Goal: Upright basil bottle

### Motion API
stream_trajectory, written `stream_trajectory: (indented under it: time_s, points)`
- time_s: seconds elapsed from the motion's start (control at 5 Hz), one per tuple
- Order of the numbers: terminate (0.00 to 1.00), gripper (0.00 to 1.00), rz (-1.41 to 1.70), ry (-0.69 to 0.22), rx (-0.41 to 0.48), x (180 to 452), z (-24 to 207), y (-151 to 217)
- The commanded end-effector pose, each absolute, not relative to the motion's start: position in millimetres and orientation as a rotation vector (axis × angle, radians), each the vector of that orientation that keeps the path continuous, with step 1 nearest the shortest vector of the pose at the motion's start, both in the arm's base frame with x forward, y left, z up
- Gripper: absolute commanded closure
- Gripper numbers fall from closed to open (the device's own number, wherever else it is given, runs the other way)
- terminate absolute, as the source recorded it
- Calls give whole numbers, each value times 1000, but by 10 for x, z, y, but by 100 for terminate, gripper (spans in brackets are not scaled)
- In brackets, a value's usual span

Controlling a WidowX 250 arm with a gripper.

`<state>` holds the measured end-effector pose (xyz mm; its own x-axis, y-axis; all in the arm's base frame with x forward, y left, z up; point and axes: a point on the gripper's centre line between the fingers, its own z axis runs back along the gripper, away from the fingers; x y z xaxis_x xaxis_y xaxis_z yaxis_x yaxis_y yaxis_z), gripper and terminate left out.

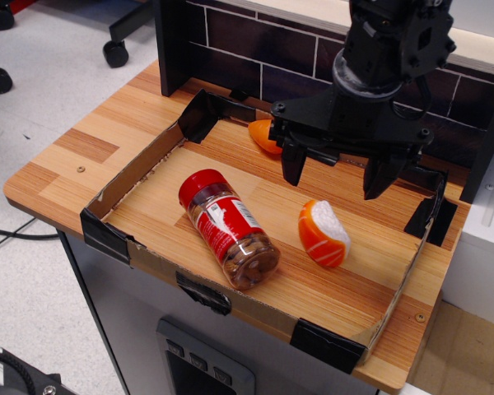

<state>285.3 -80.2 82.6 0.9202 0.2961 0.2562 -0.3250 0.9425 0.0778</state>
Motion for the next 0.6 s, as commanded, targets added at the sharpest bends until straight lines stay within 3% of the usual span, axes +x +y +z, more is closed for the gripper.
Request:
stream_trajectory:
  time_s: [0.0,0.2,0.4]
  points:
    - [0,0,320,-244,120,2853,826,-802]
    - [0,0,456,-292,102,2817,1016,-565]
    - [0,0,611,-273,93,2823,1136,-276]
